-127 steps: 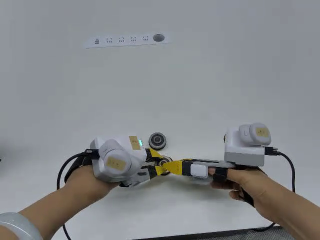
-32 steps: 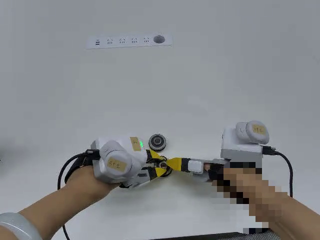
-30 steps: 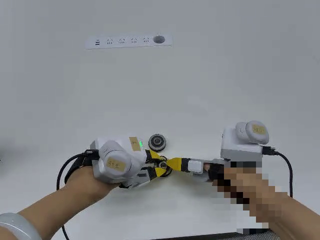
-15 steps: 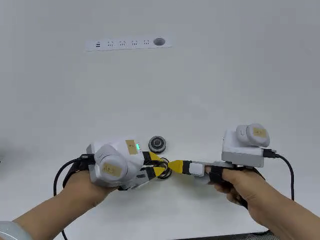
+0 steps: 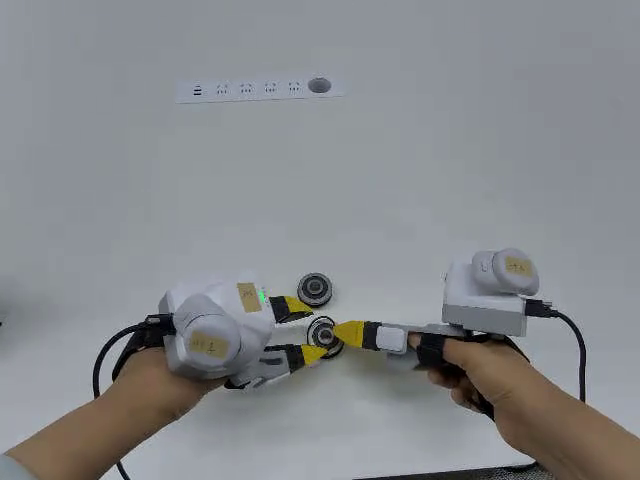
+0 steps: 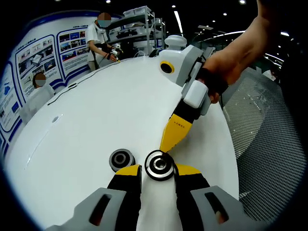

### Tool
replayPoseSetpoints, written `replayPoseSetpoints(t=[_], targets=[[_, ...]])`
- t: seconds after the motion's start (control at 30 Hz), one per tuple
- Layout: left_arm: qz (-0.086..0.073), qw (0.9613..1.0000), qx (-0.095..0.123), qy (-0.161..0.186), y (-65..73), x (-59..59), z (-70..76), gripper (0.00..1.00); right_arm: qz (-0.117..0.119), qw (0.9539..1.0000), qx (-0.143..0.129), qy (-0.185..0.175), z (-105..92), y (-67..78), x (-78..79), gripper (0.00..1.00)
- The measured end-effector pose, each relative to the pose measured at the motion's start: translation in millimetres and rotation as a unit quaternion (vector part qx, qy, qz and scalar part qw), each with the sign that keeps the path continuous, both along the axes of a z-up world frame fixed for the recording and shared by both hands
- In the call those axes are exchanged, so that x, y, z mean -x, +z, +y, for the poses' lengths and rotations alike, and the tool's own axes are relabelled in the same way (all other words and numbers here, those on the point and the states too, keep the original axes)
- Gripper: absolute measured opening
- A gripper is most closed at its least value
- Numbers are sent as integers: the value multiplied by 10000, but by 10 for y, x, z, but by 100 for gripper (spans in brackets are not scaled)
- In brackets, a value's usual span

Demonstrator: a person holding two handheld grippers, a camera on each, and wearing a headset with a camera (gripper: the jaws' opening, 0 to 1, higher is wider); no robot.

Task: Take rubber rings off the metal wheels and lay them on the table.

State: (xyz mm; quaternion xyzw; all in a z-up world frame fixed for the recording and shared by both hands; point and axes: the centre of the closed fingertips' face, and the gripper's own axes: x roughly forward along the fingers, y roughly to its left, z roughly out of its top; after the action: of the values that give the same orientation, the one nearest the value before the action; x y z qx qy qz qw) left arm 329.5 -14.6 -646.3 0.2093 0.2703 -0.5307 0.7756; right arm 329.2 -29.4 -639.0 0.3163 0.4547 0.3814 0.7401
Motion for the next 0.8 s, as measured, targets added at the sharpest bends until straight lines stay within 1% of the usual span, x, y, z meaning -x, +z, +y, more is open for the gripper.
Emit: replayPoseSetpoints(t=[0.13,0.27,0.4,0.53,0.67,0.7,0.77,0.8], targets=[[21,10000,-37,54,-28,23,42,32,-6,10000,-59,6,19,32,12,1],[58,9999,-42,95,-53,44,79,34,-27,9999,-107,7,36,67,18,1],[71,9999,-43,147,-66,59,107,37,-50,9998,-188,15,58,136,46,1],[95,9998,-32,182,-77,75,134,39,-89,9996,-265,0,53,200,64,1],[109,9997,-43,217,-87,91,153,42,-110,9995,-306,-59,5,237,71,1],[137,9996,-50,247,-93,94,160,43,-115,9994,-314,-106,-20,250,66,1],[118,9996,-42,258,-93,92,166,46,-117,9993,-324,-165,-61,258,55,1],[146,9995,-46,281,-89,100,168,47,-129,9991,-328,-217,-95,267,44,1]])
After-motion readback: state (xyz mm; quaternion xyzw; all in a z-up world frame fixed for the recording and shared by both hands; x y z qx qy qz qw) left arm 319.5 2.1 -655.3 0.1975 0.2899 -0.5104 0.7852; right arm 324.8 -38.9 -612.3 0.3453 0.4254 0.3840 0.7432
